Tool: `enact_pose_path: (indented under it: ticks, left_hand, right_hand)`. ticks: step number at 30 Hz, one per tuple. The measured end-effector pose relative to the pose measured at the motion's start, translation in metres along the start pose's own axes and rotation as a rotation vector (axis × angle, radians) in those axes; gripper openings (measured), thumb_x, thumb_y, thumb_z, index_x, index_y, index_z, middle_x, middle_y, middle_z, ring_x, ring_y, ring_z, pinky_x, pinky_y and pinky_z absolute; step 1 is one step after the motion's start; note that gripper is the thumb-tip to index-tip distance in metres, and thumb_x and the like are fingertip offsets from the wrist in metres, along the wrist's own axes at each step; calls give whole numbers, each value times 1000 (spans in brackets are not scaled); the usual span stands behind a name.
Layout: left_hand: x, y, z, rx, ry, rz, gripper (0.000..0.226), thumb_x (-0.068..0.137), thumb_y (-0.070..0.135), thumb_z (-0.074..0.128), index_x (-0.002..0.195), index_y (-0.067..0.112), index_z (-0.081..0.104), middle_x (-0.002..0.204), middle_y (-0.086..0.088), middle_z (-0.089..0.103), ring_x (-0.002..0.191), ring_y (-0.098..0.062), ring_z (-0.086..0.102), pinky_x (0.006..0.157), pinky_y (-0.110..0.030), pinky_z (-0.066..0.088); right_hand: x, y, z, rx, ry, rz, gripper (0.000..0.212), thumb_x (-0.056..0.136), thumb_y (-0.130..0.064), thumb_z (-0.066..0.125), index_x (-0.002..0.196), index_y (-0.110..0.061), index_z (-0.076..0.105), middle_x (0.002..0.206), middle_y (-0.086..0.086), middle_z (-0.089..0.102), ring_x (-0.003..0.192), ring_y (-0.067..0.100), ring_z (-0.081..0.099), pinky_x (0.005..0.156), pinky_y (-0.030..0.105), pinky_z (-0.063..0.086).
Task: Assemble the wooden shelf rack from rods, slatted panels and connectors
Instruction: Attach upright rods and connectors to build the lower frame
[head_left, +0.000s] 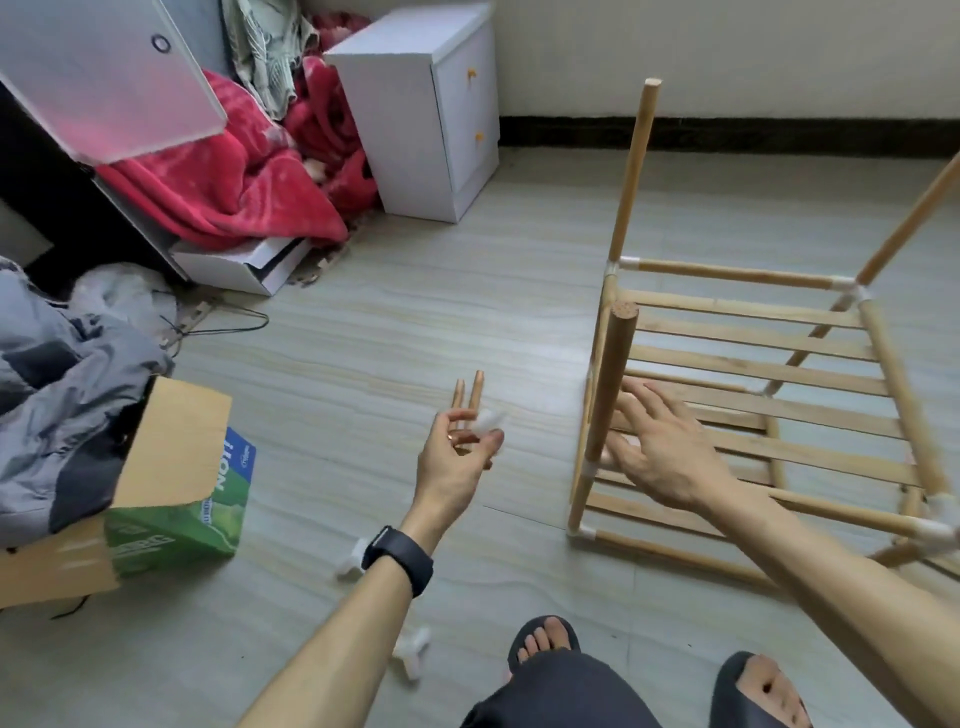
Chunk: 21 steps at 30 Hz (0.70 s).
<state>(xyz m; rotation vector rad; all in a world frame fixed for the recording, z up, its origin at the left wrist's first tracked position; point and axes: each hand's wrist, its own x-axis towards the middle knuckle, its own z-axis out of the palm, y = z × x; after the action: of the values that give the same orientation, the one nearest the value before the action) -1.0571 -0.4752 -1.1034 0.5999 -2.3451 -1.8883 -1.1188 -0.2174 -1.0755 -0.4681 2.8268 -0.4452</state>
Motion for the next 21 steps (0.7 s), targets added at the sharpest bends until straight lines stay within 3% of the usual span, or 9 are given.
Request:
enact_pose_path:
  ticks: [2, 4, 7, 11, 16, 21]
  left_hand:
    - [-6, 59, -2, -24, -30, 172, 39, 82, 35, 84, 114, 34, 60, 101, 1, 73, 88, -15, 74, 75, -30, 62]
    - [-16, 113, -3, 0, -43, 325, 44, 80, 42, 83, 118, 36, 61, 102, 5, 74, 88, -14, 73, 75, -31, 62]
    - [-32, 177, 0, 24, -10, 516, 50, 80, 47, 80, 124, 37, 57, 105, 10, 72, 83, -5, 70, 69, -21, 58]
    - [-48, 223, 15, 5, -16, 663, 53, 82, 43, 79, 127, 35, 53, 105, 19, 67, 88, 1, 68, 69, -14, 55]
    - [-62, 229, 41, -16, -26, 710, 50, 83, 46, 77, 127, 35, 56, 105, 18, 67, 92, -1, 68, 69, -24, 60]
    - [-69, 219, 46, 145, 36, 816, 46, 85, 56, 66, 129, 46, 58, 107, 14, 68, 93, -5, 62, 69, -21, 55]
  right_hand:
    - [1, -1, -23, 96, -116, -11, 59, 104, -42, 49, 158, -29, 31, 168, -1, 24, 155, 21, 18, 125, 39, 19]
    - [0, -8, -54, 299, -159, 3, 44, 103, -34, 56, 145, -23, 52, 154, 4, 48, 140, 24, 45, 113, 36, 37]
    - [-8, -25, -107, 744, 3, 103, 23, 105, -38, 50, 116, -24, 65, 128, 5, 66, 109, 18, 63, 99, 43, 52]
    - [-31, -59, -180, 1138, 276, -22, 40, 106, -48, 42, 112, -16, 66, 107, 8, 72, 93, 21, 71, 76, 32, 55]
    - [-74, -79, -205, 1154, 427, -224, 35, 101, -44, 52, 110, -16, 70, 97, 7, 72, 76, 18, 72, 65, 24, 57]
    - [-93, -67, -167, 1097, 441, -228, 18, 94, -30, 66, 112, -24, 69, 96, 1, 75, 78, 20, 74, 65, 25, 58]
